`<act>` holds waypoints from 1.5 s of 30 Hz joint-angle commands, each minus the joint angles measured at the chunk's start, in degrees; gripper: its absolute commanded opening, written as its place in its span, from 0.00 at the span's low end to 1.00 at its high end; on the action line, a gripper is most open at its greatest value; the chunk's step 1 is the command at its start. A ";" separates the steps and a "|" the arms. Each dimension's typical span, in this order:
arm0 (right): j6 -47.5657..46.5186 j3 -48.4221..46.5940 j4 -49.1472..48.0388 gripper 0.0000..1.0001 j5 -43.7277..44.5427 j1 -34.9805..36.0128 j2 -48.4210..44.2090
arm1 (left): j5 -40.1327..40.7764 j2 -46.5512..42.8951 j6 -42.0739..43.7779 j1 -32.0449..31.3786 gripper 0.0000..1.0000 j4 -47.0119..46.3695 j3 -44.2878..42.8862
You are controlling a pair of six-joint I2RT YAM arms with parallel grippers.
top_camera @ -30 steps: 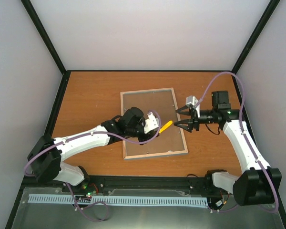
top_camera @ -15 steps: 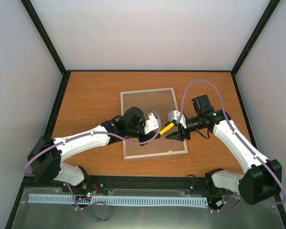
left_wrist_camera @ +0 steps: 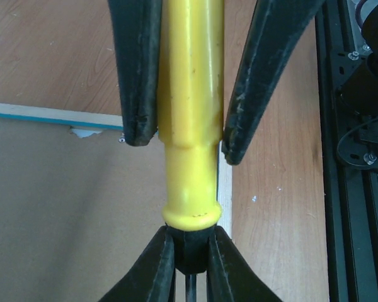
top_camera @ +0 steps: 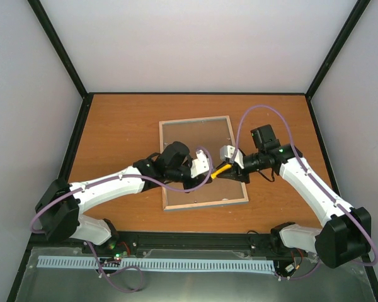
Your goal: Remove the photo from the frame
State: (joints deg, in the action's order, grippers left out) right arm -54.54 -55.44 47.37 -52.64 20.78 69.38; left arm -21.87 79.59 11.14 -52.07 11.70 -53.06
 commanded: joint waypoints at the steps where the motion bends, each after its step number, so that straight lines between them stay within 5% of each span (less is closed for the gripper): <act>1: 1.52 -0.66 0.50 0.22 -1.35 0.74 -0.04 | 1.96 -1.46 0.51 0.05 0.01 -1.76 -0.47; 4: 3.26 -1.20 -0.22 0.13 -1.95 0.76 -0.02 | 3.82 -1.66 -0.27 0.04 0.01 -2.00 -0.52; 9: 11.85 -2.28 -6.10 0.03 2.08 0.58 -0.73 | 15.84 -4.02 -8.81 1.71 0.47 -3.87 -2.22; 15: 15.68 -7.26 -4.87 0.03 6.54 0.83 3.51 | 25.87 -5.41 -21.38 12.21 0.62 -0.10 -8.75; 18: 18.19 -8.43 -5.72 0.03 9.61 3.36 6.00 | 24.24 -3.06 -28.49 20.80 0.61 4.13 -11.88; 24: 22.87 -10.84 -9.69 0.03 18.84 10.79 11.70 | 9.99 -0.78 -36.40 36.82 0.44 1.13 -5.07; 35: 25.09 -21.00 -6.81 0.03 20.61 20.86 27.33 | 12.64 2.21 -35.95 39.32 0.39 5.22 -6.37; 45: 26.86 -25.69 -5.66 0.03 21.47 23.24 34.32 | 9.43 1.97 -39.66 42.36 0.35 5.19 -5.93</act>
State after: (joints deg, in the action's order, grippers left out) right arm -28.62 -78.54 40.56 -30.85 43.59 102.52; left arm -9.93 82.63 -26.09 -11.49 16.82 -58.19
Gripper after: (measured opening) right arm 0.181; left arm 0.349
